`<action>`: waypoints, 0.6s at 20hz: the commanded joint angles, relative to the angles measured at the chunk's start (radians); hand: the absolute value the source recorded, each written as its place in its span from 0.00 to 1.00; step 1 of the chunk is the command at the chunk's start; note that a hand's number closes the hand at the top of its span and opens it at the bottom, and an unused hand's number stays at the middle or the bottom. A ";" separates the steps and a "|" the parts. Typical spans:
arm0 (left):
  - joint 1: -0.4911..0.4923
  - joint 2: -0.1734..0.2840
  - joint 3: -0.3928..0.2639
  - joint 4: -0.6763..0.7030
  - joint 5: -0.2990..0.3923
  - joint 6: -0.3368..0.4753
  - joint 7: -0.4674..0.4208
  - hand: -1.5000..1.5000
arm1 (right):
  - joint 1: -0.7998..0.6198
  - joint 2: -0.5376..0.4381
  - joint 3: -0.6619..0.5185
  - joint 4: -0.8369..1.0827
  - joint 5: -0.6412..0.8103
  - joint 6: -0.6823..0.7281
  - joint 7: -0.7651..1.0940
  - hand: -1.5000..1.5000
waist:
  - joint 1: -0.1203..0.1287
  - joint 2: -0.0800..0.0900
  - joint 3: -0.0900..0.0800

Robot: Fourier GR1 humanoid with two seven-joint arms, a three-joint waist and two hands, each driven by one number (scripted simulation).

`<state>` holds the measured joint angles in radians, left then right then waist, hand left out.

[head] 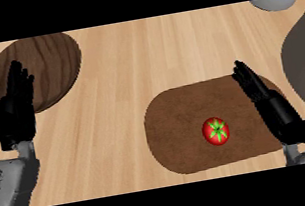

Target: Pick the tomato from the cutting board and place it in the pot

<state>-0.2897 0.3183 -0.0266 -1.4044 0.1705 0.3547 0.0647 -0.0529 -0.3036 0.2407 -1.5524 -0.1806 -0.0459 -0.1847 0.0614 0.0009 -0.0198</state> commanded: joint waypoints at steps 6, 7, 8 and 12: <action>-0.048 0.009 -0.024 -0.068 0.019 -0.067 0.021 0.50 | -0.442 -0.080 -0.049 0.210 -0.137 0.386 -0.064 1.00 | 0.028 0.020 0.023; -0.010 -0.002 -0.039 -0.046 0.015 -0.065 0.029 0.50 | -0.438 -0.279 0.027 0.049 0.219 0.268 -0.134 1.00 | 0.025 -0.029 -0.001; -0.030 -0.008 -0.051 -0.061 0.038 -0.095 0.045 0.50 | -0.424 -0.257 0.028 0.185 0.243 0.260 -0.176 1.00 | 0.020 0.018 0.020; 0.005 -0.023 -0.050 -0.103 0.038 -0.079 0.065 0.50 | -0.507 -0.098 -0.045 0.541 0.107 0.364 -0.489 0.00 | 0.001 0.017 0.023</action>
<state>-0.3024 0.3199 -0.0583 -1.4831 0.2062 0.2730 0.1168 -0.4894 -0.4235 0.2144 -1.1939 -0.0845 0.2481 -0.4713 0.0698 0.0135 0.0002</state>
